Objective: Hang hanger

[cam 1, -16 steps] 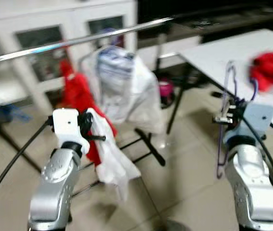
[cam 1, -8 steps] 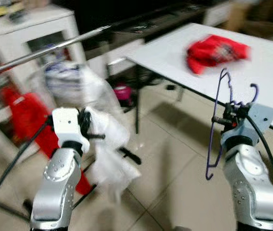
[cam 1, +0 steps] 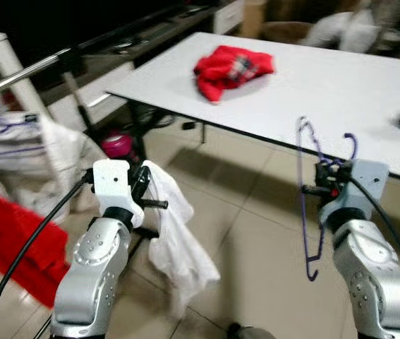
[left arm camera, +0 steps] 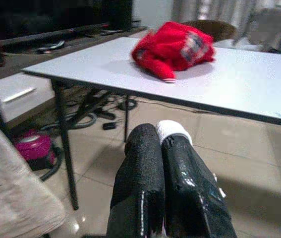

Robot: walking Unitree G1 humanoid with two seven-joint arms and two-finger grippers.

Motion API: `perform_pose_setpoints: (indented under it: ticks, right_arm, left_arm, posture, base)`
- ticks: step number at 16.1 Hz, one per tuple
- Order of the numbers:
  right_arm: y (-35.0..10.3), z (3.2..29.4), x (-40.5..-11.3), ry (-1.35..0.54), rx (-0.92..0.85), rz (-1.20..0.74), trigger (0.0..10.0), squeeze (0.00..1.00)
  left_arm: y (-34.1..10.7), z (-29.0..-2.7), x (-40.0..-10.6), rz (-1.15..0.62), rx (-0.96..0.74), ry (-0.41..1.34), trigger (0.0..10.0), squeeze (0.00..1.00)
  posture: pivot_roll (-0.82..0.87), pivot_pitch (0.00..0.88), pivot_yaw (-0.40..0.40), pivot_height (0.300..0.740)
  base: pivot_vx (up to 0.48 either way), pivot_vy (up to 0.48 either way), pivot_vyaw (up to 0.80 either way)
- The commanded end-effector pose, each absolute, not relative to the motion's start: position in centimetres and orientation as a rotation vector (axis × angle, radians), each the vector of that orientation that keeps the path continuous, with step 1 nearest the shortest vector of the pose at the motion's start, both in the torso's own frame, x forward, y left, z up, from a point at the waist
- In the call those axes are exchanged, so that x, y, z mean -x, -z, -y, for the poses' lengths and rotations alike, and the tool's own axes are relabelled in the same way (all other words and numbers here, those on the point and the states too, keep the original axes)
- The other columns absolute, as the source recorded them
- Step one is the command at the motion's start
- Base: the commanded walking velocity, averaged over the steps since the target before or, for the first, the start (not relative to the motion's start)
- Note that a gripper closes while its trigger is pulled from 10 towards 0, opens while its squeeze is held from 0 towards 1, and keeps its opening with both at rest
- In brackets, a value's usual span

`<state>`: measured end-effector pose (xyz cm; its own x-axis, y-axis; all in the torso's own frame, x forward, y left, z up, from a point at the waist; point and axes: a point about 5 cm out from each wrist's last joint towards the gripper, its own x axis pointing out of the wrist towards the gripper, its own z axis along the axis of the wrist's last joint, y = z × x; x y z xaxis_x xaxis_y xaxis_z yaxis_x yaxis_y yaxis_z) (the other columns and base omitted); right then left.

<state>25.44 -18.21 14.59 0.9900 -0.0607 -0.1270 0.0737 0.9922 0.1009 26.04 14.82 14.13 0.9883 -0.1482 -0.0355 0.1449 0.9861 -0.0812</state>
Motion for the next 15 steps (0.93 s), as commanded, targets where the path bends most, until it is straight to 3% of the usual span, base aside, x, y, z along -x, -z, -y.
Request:
perform_pose_setpoints:
  ticks: [1,6,12,15]
  right_arm:
    - [-14.62,18.00,-25.39,0.058,-0.124,-0.133,10.0,0.00]
    - [-14.43,18.54,-25.20,0.095,-0.072,-0.148,10.0,0.00]
    - [-15.08,18.69,-25.34,0.131,-0.134,-0.116,10.0,0.00]
    - [-15.06,18.43,-25.35,0.115,-0.151,-0.116,10.0,0.00]
  left_arm:
    - [-14.86,-15.12,-26.18,-0.010,0.076,0.149,10.0,0.00]
    - [-14.89,-15.38,-26.36,-0.016,0.067,0.147,10.0,0.00]
    - [-14.84,-15.39,-26.59,-0.019,0.064,0.149,10.0,0.00]
    - [-15.03,-15.26,-26.39,-0.010,0.084,0.150,10.0,0.00]
  posture:
    - [-0.10,0.000,0.087,0.740]
    - [-0.11,0.000,0.092,0.740]
    - [-0.11,0.000,0.090,0.740]
    - [-0.11,0.000,0.088,0.740]
  base:
    - [0.000,0.394,-0.80]
    - [0.000,0.474,-0.80]
    - [0.000,0.480,-0.79]
    - [0.000,0.134,-0.77]
